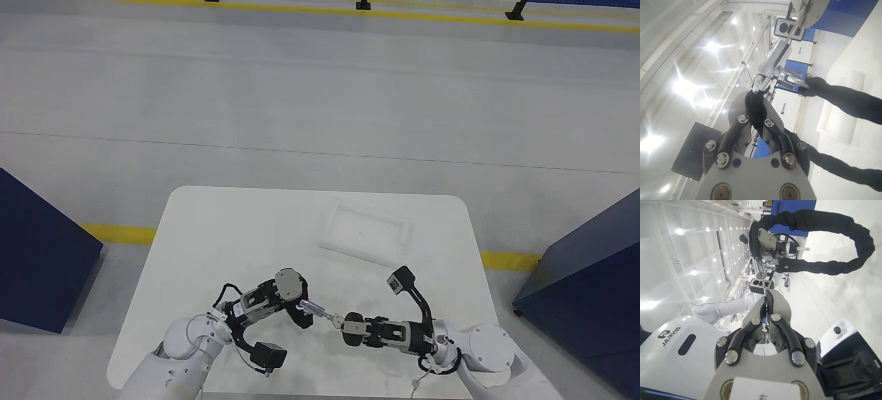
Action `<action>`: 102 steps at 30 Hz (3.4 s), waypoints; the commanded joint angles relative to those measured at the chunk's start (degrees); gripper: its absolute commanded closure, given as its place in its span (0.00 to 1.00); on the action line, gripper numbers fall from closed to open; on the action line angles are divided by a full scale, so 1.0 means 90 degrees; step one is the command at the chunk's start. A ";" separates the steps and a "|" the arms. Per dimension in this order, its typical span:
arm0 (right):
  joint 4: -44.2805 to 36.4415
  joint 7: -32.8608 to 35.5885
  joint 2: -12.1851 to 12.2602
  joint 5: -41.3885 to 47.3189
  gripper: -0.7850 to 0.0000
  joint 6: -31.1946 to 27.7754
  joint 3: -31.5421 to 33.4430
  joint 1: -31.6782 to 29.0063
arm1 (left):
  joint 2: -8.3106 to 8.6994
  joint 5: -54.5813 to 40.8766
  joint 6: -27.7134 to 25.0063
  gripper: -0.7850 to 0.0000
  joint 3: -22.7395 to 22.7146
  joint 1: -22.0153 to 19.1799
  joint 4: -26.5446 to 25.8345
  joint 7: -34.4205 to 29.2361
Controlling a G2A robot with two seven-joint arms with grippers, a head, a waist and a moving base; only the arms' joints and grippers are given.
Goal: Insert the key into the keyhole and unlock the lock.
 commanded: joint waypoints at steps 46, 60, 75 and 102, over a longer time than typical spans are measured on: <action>0.0234 -0.0103 -0.0157 0.0479 1.00 0.0525 -0.0416 0.0414 | 0.0033 0.0279 -0.0002 1.00 0.0056 -0.0011 -0.0056 -0.0147; 0.0939 0.0609 -0.0256 0.2394 1.00 0.2150 -0.0612 0.0706 | 0.0066 0.0605 0.0229 1.00 -0.0001 0.0021 -0.0175 -0.0234; 0.1137 0.0644 -0.0292 0.2701 1.00 0.2584 -0.0710 0.0822 | 0.0089 0.0610 0.0278 1.00 -0.0027 0.0060 -0.0250 -0.0261; 0.1577 0.0002 -0.0366 0.4899 1.00 0.6385 -0.0877 0.1094 | 0.0119 0.0718 0.0294 1.00 -0.0024 0.0072 -0.0294 -0.0335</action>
